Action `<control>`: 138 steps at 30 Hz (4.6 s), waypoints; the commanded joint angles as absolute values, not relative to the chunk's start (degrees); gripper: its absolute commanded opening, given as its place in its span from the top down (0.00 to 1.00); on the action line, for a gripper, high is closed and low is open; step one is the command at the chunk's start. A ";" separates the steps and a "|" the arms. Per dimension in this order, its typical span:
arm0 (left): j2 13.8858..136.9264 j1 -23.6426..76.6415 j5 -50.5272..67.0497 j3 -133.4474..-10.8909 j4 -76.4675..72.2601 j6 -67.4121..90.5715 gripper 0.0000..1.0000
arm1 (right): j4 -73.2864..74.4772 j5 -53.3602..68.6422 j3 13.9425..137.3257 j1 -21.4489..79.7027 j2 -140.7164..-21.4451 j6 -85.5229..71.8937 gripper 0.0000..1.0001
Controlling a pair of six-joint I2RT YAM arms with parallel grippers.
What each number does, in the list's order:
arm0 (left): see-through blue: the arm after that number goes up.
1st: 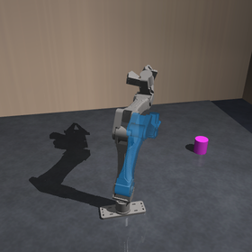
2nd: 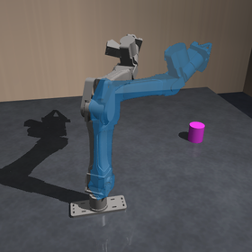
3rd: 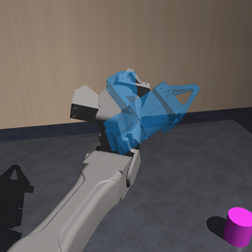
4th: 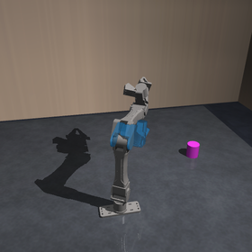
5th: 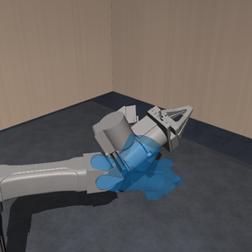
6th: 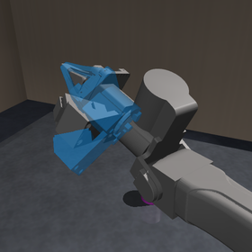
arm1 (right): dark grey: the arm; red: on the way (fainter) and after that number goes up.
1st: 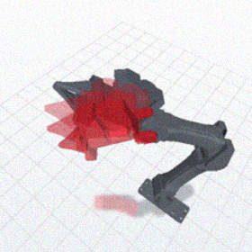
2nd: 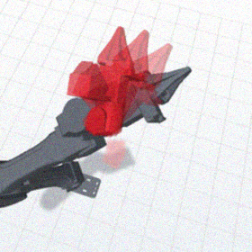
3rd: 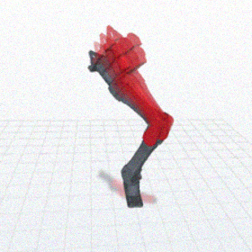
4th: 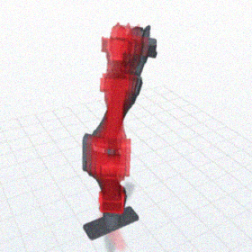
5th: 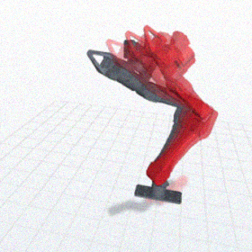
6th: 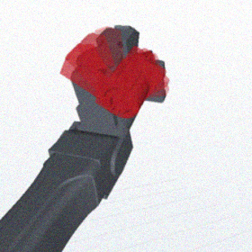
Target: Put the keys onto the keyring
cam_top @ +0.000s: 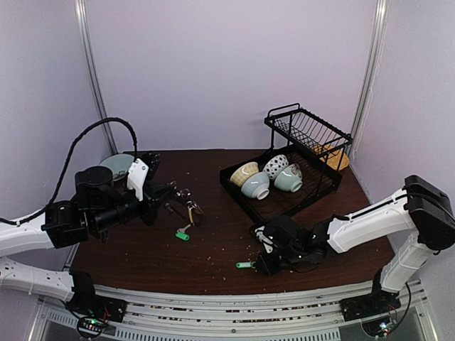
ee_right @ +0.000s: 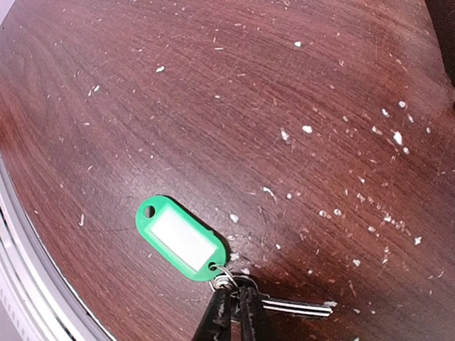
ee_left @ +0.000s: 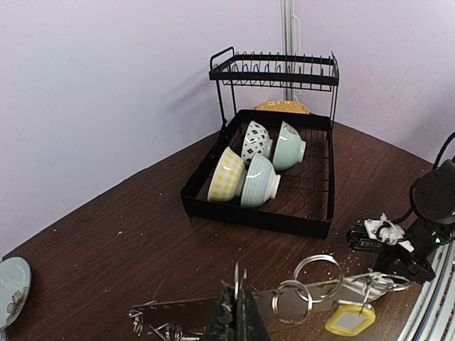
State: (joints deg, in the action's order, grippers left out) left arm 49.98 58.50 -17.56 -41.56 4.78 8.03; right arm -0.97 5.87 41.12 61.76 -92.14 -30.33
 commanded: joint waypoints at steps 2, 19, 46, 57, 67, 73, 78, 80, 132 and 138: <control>48.97 58.73 -17.43 -41.84 1.49 7.57 1.00 | 1.17 5.42 42.78 62.13 -93.39 -30.15 1.00; 50.11 58.67 -17.58 -42.01 1.41 7.06 1.00 | 11.90 3.82 49.94 62.21 -83.10 -18.41 1.00; 60.80 67.04 -13.66 -48.13 -6.97 -13.73 1.00 | 34.13 27.83 82.29 62.46 -79.37 -1.87 1.00; 62.66 69.35 -12.14 -47.55 -14.31 -17.73 1.00 | 32.48 37.72 89.28 61.98 -81.42 -1.60 1.00; 62.97 69.43 -8.48 -45.95 -16.16 -17.58 1.00 | 35.89 39.43 92.34 59.65 -79.54 -0.08 1.00; 61.45 69.43 -3.65 -46.02 -15.27 -19.07 1.00 | 48.38 23.45 91.29 59.51 -79.60 9.04 1.00; 60.98 69.43 -0.72 -46.25 -14.18 -18.37 1.00 | 50.20 20.44 91.32 59.53 -80.51 10.74 1.00; 61.36 69.43 -0.25 -46.67 -13.75 -17.84 1.00 | 49.32 19.90 91.59 59.48 -81.61 10.91 1.00; 64.26 70.78 -8.10 -49.09 -13.23 -18.66 1.00 | 46.91 11.73 88.15 61.05 -80.46 17.37 1.00; 65.30 71.34 -8.50 -49.94 -12.84 -19.25 1.00 | 43.74 12.97 89.00 61.44 -81.93 18.00 1.00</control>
